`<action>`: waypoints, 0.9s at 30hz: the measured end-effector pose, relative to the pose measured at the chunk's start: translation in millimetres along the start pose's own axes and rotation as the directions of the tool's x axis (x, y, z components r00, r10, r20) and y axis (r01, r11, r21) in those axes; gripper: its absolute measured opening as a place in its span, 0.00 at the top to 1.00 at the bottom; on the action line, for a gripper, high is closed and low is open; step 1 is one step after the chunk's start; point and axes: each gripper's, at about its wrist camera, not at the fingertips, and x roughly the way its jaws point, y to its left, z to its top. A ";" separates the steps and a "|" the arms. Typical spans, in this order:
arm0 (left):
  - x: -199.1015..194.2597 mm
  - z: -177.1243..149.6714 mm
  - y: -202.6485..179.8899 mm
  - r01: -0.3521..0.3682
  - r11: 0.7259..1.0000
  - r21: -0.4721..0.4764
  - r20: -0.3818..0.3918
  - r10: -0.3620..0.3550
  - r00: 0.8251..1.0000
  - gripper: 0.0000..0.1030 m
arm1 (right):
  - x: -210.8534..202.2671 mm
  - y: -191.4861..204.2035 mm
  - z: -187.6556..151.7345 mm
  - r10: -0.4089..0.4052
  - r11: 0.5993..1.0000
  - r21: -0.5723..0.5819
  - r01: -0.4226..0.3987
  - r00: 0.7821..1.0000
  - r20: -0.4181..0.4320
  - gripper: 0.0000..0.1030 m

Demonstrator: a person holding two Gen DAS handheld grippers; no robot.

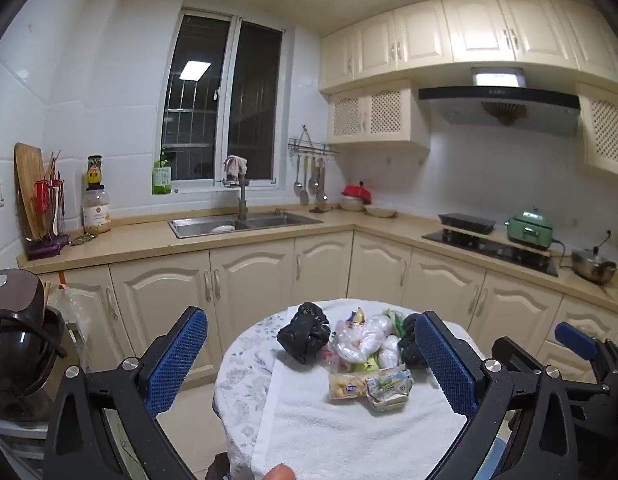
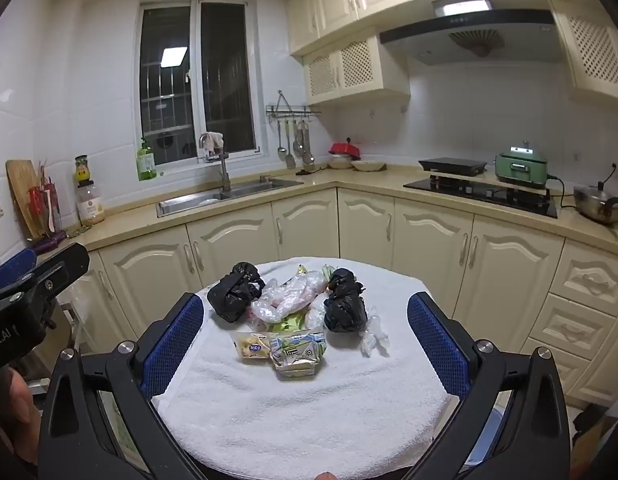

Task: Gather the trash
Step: 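Move both tools toward the trash pile on the table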

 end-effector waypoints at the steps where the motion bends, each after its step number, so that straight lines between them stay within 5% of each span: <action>1: -0.1 0.0 -0.1 -0.002 1.000 0.004 0.004 0.002 1.000 0.01 | -0.1 0.4 -0.2 0.001 1.000 0.000 -0.001 1.000 0.000 0.00; 27: 3.9 -7.6 4.6 0.005 1.000 -0.012 0.019 -0.004 1.000 0.01 | -3.1 -4.3 9.7 -0.023 1.000 0.012 0.023 0.999 0.044 0.00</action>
